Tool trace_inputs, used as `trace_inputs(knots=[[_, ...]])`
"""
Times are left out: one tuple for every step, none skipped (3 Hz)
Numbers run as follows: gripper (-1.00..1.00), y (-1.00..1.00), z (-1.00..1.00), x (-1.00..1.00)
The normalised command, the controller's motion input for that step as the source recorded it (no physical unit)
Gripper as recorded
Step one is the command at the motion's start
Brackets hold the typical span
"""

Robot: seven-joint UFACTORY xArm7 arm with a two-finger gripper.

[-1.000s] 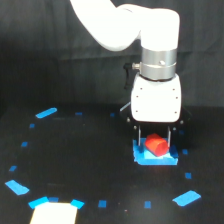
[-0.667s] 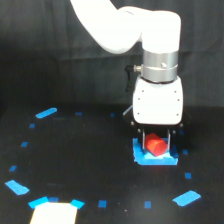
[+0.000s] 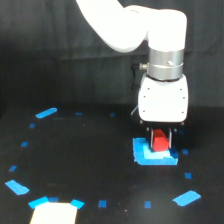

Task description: Pick up the red object from the table

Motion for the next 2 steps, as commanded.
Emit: trace_inputs(knots=[[-1.0, 0.55, 1.0, 0.2], [-1.0, 0.84, 1.0, 0.19]])
